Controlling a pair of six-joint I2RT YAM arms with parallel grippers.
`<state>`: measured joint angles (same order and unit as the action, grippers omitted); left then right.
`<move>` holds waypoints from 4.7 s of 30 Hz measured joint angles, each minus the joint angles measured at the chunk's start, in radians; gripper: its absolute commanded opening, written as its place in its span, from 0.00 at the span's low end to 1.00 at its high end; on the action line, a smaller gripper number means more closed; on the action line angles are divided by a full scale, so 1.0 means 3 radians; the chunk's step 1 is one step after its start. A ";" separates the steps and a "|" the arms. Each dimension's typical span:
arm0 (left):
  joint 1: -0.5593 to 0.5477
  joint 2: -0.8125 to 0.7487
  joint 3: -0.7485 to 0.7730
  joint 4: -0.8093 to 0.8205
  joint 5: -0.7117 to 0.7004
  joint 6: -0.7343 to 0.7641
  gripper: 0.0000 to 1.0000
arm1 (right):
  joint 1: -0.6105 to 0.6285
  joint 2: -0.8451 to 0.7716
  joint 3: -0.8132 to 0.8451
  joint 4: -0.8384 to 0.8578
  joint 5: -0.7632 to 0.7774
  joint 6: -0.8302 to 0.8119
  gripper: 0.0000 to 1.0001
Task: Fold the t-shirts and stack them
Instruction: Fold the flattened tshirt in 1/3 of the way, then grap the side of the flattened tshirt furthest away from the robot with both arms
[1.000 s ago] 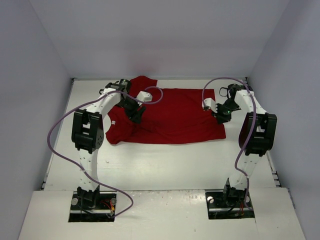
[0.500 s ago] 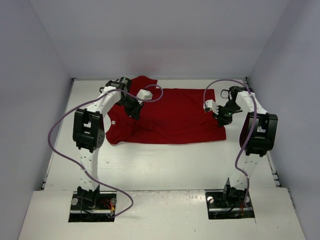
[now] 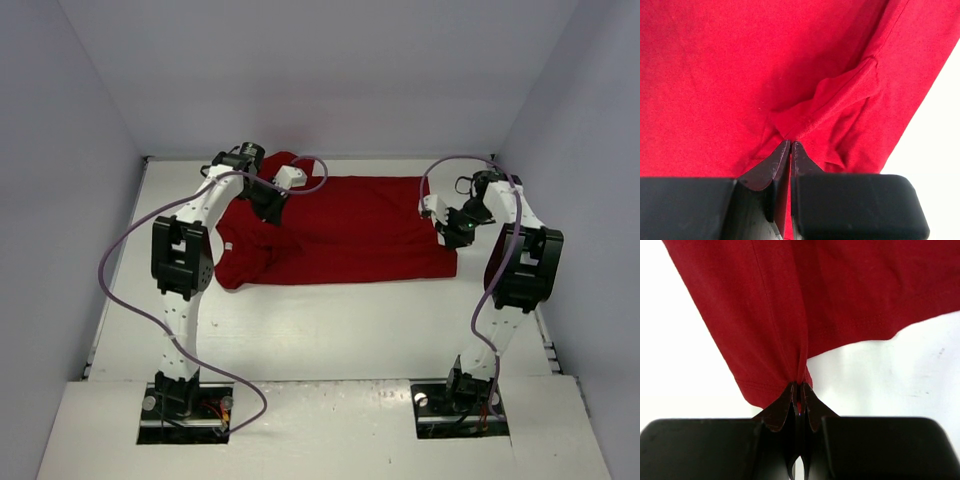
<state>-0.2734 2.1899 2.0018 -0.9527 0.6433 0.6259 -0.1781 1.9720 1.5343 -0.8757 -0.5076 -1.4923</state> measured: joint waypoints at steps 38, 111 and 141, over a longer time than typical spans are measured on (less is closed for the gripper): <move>0.0506 0.0778 0.2234 0.0056 -0.0136 -0.0798 0.74 | 0.0121 0.1085 0.2613 0.0124 -0.0851 0.1492 0.53; 0.0204 -0.1454 -0.2934 0.0759 -0.1225 0.0489 0.67 | 0.1074 -0.0876 -0.1899 0.1254 0.1516 0.0482 0.08; 0.0473 0.1238 0.1754 0.1472 0.0016 -0.2181 0.76 | 0.0069 0.1020 0.1312 0.0895 -0.0551 0.2779 0.28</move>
<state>-0.1314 2.5613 2.5281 -0.5111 0.6482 -0.0283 -0.1575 2.2781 1.9281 -0.6072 -0.6729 -0.6586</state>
